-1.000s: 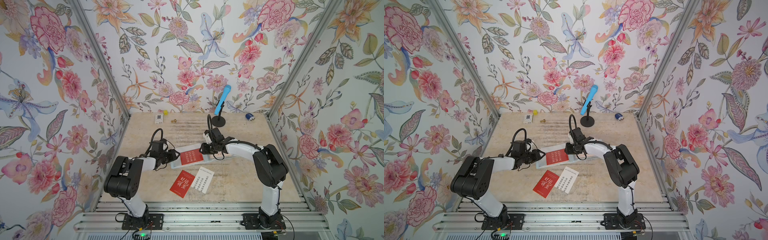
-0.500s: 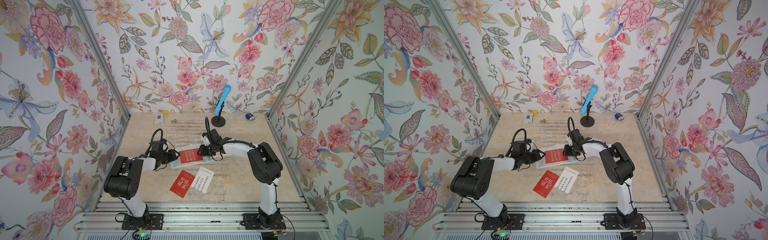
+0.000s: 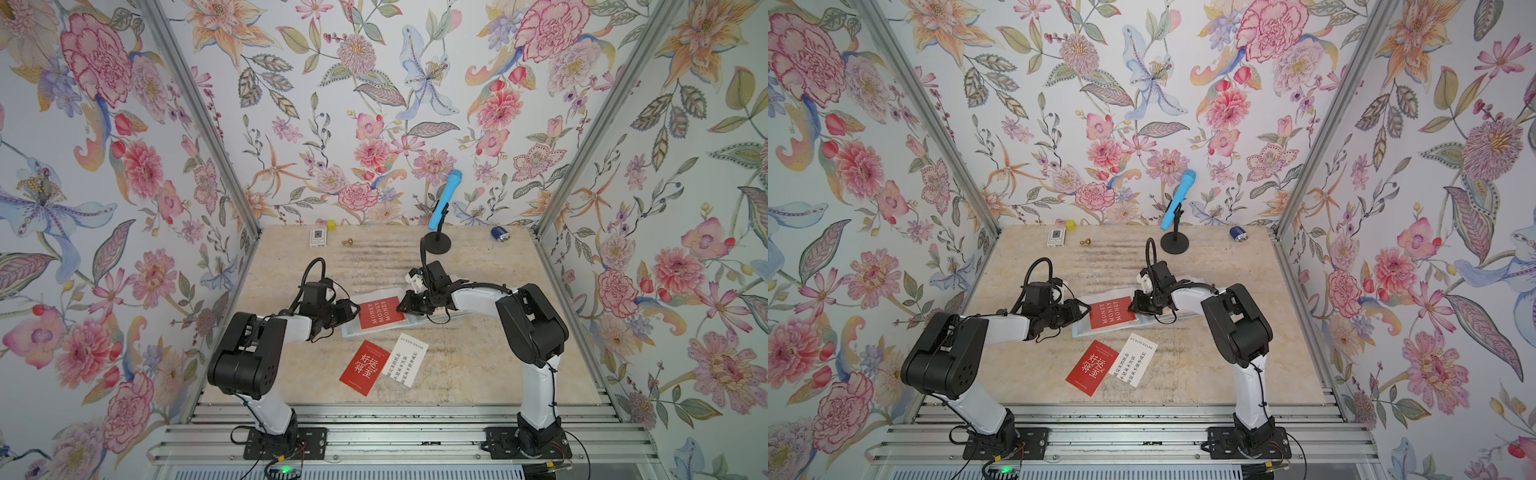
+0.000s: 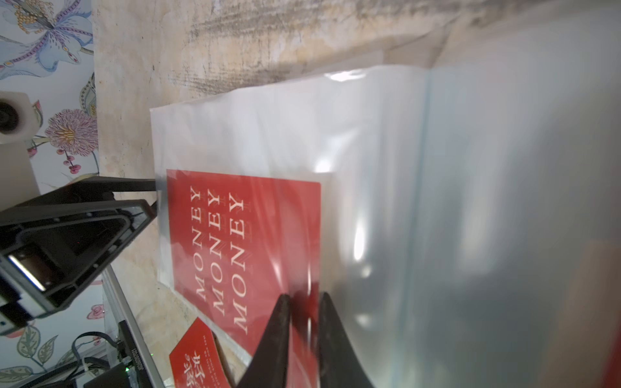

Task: Place the photos into the photo albums
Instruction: Turn the page of the photo album at the center of the board.

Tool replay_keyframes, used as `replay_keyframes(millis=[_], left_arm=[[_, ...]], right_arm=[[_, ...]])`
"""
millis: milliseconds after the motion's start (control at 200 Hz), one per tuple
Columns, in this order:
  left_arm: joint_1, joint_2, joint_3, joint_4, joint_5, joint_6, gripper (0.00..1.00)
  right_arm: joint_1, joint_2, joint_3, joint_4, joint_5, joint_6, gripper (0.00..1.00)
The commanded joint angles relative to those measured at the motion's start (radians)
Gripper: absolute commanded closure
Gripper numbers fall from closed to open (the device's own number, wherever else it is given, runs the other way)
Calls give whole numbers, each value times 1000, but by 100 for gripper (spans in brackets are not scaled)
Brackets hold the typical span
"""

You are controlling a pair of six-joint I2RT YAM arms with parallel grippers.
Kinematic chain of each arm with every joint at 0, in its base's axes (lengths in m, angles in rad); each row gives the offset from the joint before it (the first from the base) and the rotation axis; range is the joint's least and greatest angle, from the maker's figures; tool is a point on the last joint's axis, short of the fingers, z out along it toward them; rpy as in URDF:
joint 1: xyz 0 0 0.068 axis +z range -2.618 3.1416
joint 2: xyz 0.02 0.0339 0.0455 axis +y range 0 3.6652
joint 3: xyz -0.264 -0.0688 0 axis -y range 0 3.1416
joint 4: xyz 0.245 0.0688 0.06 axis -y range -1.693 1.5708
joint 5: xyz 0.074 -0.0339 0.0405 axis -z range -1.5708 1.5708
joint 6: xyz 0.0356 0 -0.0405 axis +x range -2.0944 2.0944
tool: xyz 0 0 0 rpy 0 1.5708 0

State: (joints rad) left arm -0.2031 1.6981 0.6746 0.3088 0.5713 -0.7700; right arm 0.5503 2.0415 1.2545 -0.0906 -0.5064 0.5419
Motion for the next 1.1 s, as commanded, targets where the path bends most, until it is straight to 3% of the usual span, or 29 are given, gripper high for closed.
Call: replay_keyframes(millis=[0, 145, 450, 781, 871, 1021, 1096], left_arm=[[-7, -3, 4, -63, -7, 16, 49], [-8, -16, 34, -84, -2, 20, 48], [15, -83, 56, -98, 29, -2, 47], [41, -69, 25, 15, 114, -75, 46], [61, -87, 24, -9, 93, -61, 46], [101, -171, 49, -161, -60, 37, 45], [122, -185, 36, -131, -54, 29, 46]], right_arm=[[-21, -48, -40, 34, -25, 16, 92], [-49, -57, -71, 106, -97, 47, 100], [-107, -64, -178, 389, -279, 203, 100], [-131, -43, -225, 531, -381, 258, 100], [-136, -41, -237, 563, -395, 275, 100], [-137, -33, -239, 576, -408, 276, 100], [-137, -23, -238, 595, -422, 284, 100]])
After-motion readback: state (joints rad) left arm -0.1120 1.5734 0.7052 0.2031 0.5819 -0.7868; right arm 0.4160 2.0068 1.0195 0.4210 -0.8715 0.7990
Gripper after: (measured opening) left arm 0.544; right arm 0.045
